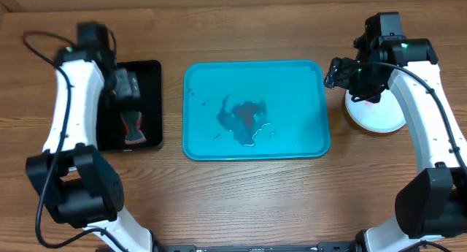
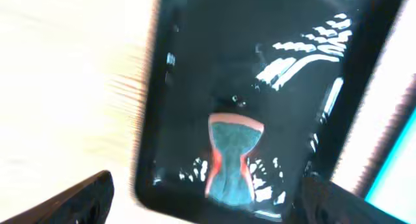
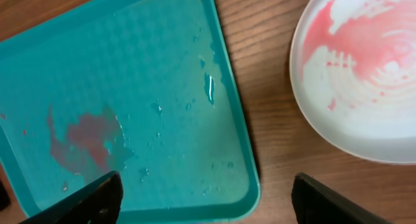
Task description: Clean dirty plates on tray and stack at the side
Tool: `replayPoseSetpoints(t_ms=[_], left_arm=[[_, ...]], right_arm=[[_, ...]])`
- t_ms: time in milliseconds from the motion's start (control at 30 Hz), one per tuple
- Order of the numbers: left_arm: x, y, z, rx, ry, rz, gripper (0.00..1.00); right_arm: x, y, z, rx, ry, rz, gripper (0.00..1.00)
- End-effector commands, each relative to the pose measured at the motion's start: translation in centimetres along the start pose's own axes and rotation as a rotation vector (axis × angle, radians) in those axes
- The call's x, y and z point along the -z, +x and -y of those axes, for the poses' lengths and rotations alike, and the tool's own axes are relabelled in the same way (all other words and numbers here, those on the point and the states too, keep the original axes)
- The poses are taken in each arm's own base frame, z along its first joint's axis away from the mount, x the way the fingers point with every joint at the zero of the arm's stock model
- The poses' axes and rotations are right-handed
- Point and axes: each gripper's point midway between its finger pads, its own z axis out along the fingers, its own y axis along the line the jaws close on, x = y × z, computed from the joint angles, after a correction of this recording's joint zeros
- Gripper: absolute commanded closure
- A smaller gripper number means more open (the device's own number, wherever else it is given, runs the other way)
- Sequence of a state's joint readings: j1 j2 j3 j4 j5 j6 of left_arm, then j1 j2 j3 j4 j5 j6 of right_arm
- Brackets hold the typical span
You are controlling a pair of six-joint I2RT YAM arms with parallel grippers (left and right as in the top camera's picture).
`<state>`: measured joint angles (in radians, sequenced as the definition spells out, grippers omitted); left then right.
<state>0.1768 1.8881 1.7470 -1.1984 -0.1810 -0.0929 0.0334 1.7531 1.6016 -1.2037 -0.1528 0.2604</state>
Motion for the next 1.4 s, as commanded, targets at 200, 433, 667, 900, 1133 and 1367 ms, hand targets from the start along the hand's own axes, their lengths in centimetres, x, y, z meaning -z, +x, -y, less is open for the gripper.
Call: replayPoseSetpoints(t_ms=[200,433,667,900,1133,1367], left_arm=[[15.7,-0.1,-2.0,0.037,0.052,0.178,0.00],[20.6,2.9,-2.1,0.079,0.128,0.255,0.00],[20.9,3.0,-2.2,0.080,0.129,0.262,0.00],[20.9,3.0,-2.2,0.081,0.128,0.262,0.00],[20.9,3.0,-2.2,0.081,0.128,0.262,0.00],[20.9,3.0,-2.2,0.081,0.128,0.262,0.00]], right_arm=[[11.1,-1.4,-2.4,0.077,-0.065,0.222,0.00],[18.5,2.3,-2.4,0.117,-0.097,0.351,0.00],[22.7,6.4,-1.7,0.128,-0.113,0.427,0.00],[24.4,8.3,-1.5,0.132,-0.136,0.459,0.00],[23.9,8.1,-1.5,0.130,-0.130,0.443,0.00],[23.3,8.9,-0.9,0.120,-0.104,0.396,0.00]])
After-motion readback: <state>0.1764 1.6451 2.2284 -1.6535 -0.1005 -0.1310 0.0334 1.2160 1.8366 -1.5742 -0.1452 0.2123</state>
